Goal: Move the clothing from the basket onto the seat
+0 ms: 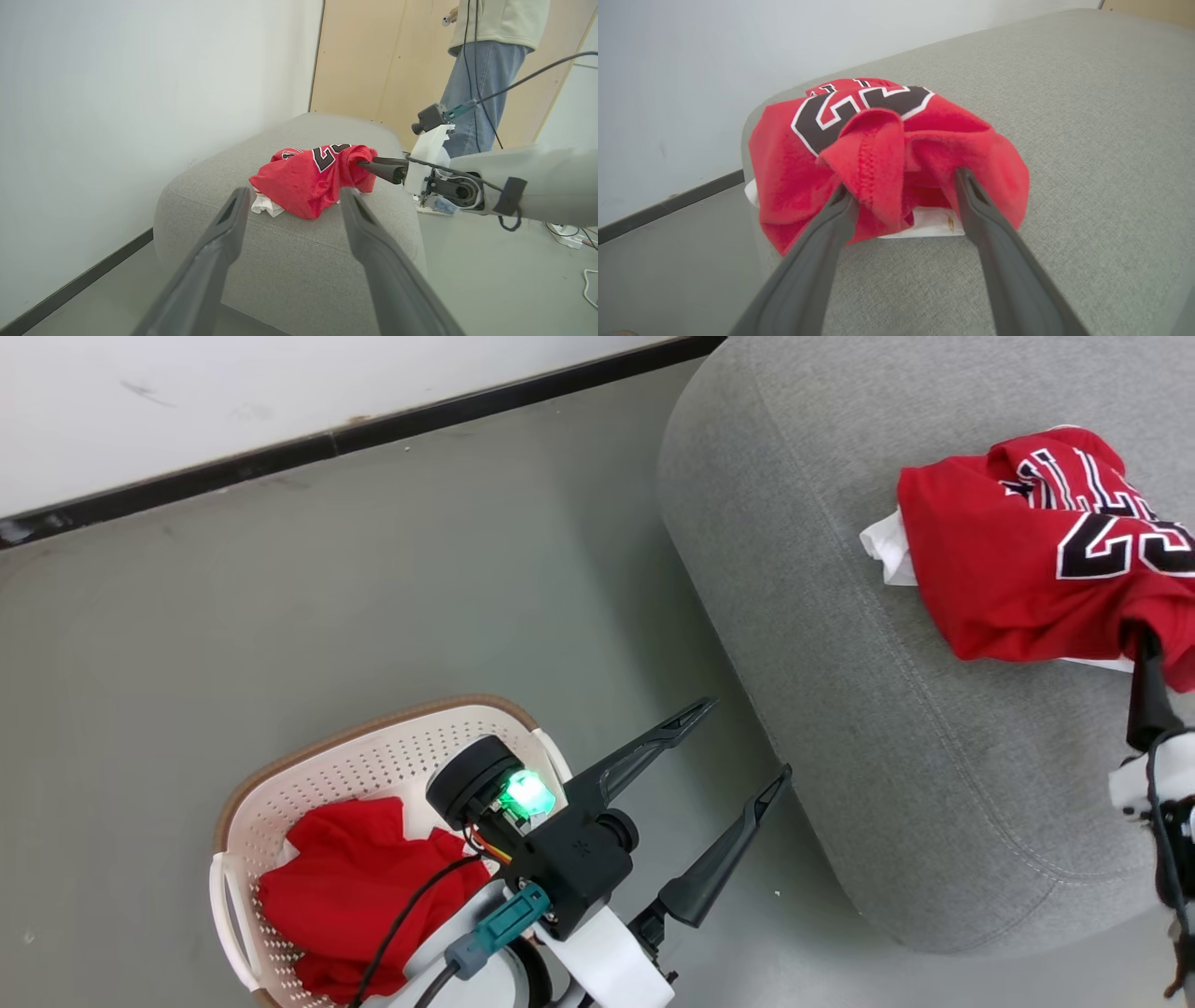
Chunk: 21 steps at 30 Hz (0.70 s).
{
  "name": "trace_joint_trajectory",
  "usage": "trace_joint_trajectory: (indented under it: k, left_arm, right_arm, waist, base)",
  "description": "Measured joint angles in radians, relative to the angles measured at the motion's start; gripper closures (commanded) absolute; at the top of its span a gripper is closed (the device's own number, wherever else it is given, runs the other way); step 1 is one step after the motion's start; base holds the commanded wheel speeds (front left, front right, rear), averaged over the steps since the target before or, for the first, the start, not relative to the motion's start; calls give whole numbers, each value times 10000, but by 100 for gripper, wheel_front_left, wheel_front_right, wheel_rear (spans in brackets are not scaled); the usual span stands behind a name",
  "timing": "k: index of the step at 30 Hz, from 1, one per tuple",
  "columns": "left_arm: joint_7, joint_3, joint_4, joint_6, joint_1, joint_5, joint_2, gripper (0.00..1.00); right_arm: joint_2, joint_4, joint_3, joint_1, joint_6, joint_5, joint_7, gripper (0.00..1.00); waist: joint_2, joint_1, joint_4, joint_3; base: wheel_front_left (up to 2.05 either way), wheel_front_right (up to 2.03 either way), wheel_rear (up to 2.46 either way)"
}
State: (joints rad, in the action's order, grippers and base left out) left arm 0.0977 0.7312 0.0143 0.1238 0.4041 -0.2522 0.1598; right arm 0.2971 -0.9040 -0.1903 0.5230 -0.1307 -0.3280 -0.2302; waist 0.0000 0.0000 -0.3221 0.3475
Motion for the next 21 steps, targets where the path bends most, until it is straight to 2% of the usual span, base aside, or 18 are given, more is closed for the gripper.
trace_joint_trajectory:
  k: [9, 14, 21]
  left_arm:
    - [127, -136, -140, -4, -91, -82, 17, 0]
    - [324, -297, -240, -86, -150, -224, 44, 0]
    - [541, -487, -385, -232, -384, -353, 63, 0]
  right_arm:
    - [-199, 717, 161, -918, 0, -167, -84, 0]
    - [-464, 1532, 353, -1443, 0, -347, -105, 0]
    - [-186, 2476, 447, -1701, 0, -336, -163, 0]
  waist:
    - [0, 0, -346, -285]
    - [0, 0, -549, -508]
    - [0, 0, -709, -819]
  base:
    - [0, 0, 0]
    - [0, 0, 0]
    - [0, 0, 0]
